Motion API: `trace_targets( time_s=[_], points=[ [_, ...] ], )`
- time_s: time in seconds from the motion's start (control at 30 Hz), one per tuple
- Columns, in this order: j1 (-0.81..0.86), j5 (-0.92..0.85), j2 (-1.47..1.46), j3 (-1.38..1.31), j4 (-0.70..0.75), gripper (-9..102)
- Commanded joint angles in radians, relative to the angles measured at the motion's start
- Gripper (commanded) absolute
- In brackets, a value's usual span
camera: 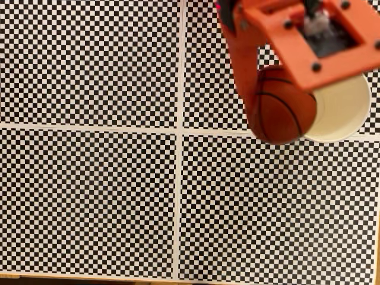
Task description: Grasp basketball and place into cup.
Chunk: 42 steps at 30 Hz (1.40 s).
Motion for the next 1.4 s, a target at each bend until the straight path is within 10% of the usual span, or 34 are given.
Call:
trace_targets(
  time_s=[0.0,1.37],
  points=[
    [-0.031,0.018,-0.017,-0.035,-0.002,0],
    [-0.261,0.190,-0.170,-0.009,-0.138,0]
  ],
)
